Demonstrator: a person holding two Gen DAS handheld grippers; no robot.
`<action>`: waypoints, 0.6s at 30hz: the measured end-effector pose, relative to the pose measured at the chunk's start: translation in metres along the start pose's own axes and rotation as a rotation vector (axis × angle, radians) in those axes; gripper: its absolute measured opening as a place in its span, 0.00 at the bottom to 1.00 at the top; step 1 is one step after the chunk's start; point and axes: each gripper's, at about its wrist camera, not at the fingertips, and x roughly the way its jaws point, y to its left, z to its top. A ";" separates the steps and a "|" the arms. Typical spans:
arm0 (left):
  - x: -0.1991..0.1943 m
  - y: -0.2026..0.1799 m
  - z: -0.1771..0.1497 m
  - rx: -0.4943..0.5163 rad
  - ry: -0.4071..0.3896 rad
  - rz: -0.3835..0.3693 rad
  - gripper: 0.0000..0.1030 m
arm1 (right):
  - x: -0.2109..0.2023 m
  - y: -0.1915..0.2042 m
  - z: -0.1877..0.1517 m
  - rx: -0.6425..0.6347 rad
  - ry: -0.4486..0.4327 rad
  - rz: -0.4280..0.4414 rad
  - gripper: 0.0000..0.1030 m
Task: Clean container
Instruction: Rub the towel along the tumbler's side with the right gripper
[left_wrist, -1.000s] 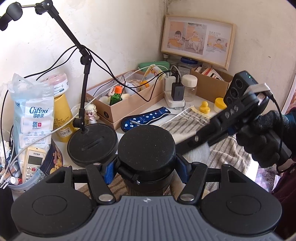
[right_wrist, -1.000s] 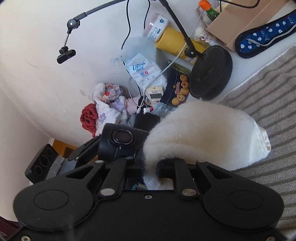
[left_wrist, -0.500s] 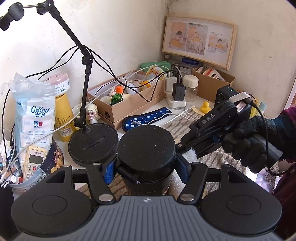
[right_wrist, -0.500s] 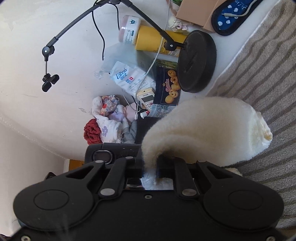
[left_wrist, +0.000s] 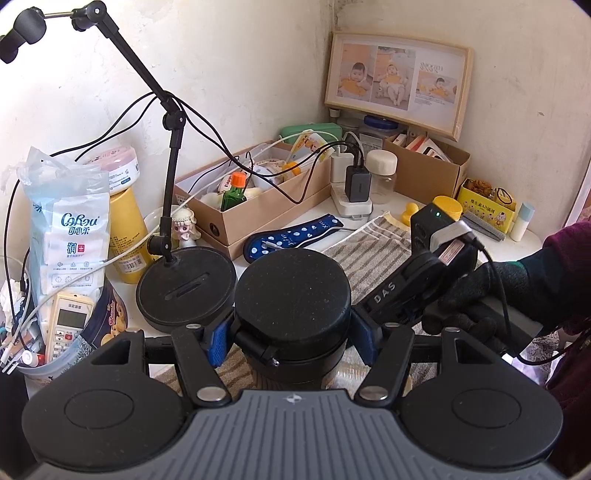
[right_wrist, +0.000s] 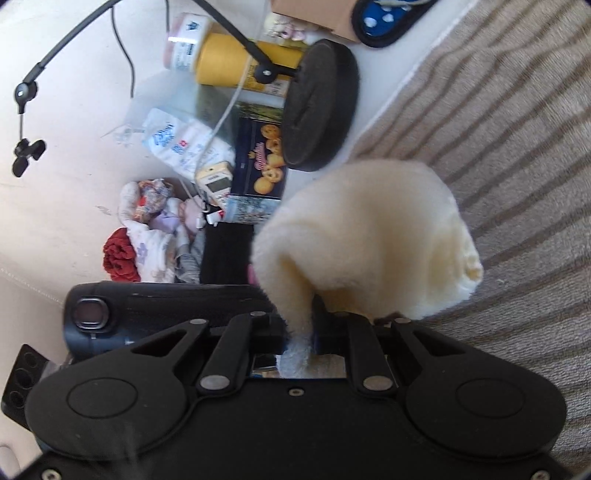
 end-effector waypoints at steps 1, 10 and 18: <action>0.000 0.000 0.000 0.000 0.000 0.000 0.61 | 0.001 -0.003 0.000 0.001 0.003 -0.015 0.11; 0.002 -0.004 0.005 -0.012 0.022 0.026 0.62 | 0.012 -0.004 -0.001 -0.062 -0.002 -0.152 0.06; 0.005 -0.012 0.019 -0.241 0.051 0.168 0.74 | 0.009 0.004 -0.004 -0.092 -0.009 -0.158 0.07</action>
